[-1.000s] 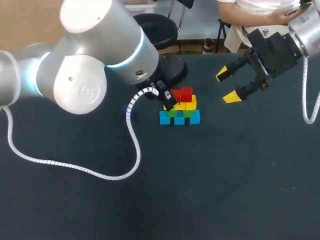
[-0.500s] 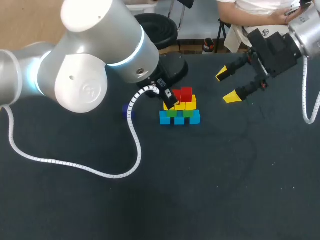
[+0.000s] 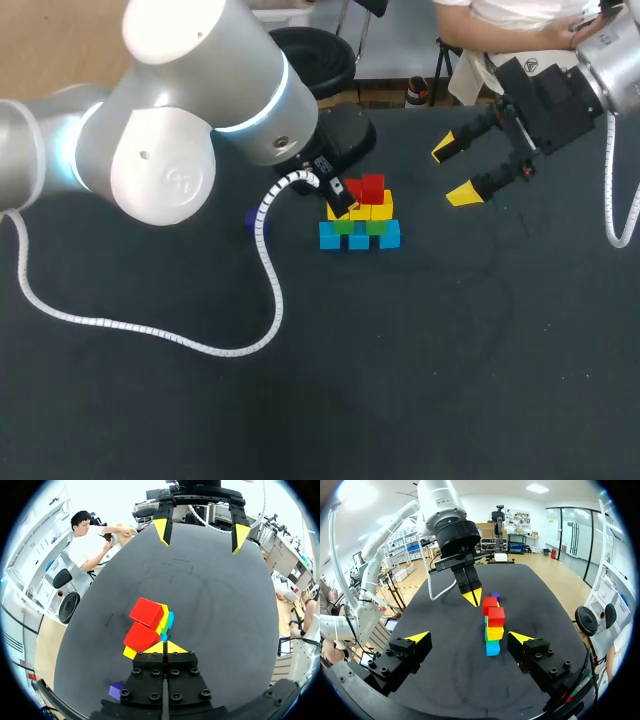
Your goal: Place the blue cubes, place green cubes on the blue cubes, place the yellow cubes on the green cubes, then place the red cubes on the yellow cubes, and place purple cube on the red cubes.
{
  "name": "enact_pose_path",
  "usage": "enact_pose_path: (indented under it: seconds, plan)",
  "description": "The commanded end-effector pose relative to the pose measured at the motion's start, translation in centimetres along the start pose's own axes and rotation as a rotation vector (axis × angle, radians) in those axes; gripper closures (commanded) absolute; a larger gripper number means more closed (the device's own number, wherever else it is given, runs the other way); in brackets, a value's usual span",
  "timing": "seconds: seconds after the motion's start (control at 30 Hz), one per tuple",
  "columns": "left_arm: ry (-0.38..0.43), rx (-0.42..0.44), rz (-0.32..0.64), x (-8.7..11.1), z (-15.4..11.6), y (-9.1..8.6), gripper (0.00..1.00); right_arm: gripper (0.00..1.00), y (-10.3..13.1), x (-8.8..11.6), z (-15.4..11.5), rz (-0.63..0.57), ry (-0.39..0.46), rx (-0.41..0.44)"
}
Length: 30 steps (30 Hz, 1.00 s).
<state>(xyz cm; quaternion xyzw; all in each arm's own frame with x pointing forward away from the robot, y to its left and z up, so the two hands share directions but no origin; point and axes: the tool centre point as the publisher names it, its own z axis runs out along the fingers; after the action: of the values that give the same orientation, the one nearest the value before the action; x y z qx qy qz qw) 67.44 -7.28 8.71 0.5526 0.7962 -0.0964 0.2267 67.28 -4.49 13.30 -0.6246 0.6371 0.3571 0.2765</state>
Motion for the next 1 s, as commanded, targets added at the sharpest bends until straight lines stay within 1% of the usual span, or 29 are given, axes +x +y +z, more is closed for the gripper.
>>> enact_pose_path:
  seconds: [0.03, 1.0]
  plan:
    - [0.003, -0.002, -0.004, -0.15, 0.14, 0.12, 1.00, 0.00, 0.11, 0.01, -0.01, -0.001, -0.001, 0.003]
    - [0.012, -0.002, -0.021, -0.11, 0.61, 0.69, 1.00, 0.00, 0.11, 0.01, -0.01, -0.001, -0.001, 0.003]
